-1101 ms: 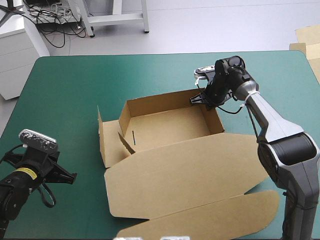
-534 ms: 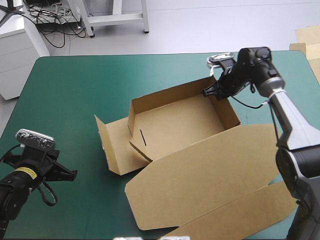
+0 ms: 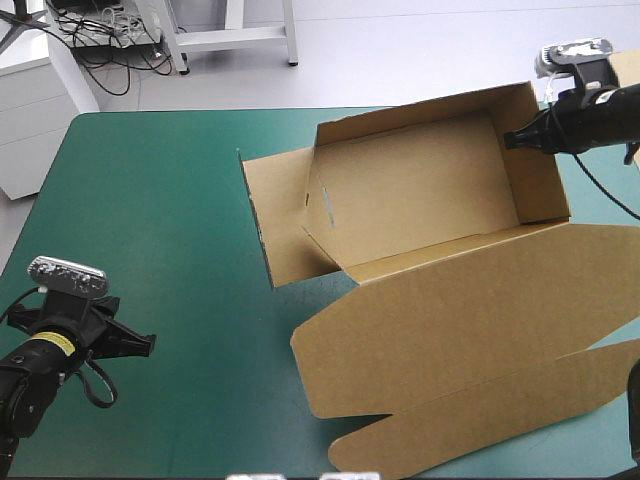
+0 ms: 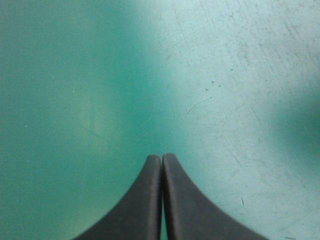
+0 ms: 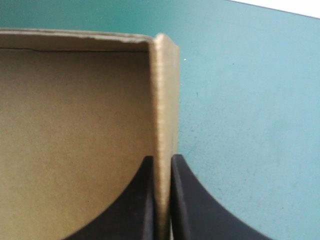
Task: Fold the box
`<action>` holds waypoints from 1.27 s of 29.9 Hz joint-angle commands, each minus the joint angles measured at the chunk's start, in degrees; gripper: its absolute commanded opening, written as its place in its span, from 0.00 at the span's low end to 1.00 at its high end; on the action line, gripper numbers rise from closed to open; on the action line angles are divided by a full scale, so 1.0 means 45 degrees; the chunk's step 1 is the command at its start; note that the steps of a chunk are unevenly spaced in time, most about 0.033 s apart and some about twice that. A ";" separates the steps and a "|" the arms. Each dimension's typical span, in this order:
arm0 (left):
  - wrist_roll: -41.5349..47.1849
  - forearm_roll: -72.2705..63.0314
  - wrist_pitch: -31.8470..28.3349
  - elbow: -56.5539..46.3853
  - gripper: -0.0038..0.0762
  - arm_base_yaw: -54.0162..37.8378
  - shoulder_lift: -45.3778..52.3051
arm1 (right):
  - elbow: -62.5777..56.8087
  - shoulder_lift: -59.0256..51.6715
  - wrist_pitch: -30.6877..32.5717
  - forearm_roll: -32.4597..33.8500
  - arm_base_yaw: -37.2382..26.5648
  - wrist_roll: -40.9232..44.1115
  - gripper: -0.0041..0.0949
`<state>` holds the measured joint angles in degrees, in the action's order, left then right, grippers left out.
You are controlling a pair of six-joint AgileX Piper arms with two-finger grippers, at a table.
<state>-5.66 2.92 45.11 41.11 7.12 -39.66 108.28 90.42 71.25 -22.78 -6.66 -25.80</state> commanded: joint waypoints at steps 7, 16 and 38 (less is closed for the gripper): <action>-0.1817 -0.3041 -0.2065 0.0607 0.07 -0.0065 -0.2718 | 0.0354 -0.1286 0.0155 -0.0878 -0.0236 -0.0173 0.02; -0.8497 -1.1171 -0.0466 0.1447 0.07 -0.2439 -0.5659 | 0.0354 -0.1306 0.0155 -0.1062 -0.0236 0.0117 0.02; -1.3002 -1.9799 0.6421 0.1447 0.28 -0.6615 -0.8428 | 0.0354 -0.1230 0.0133 -0.2209 0.0886 0.0593 0.02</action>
<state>-64.15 -80.65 67.51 45.89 -22.58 -79.06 108.28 86.99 71.27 -29.15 -4.52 -23.90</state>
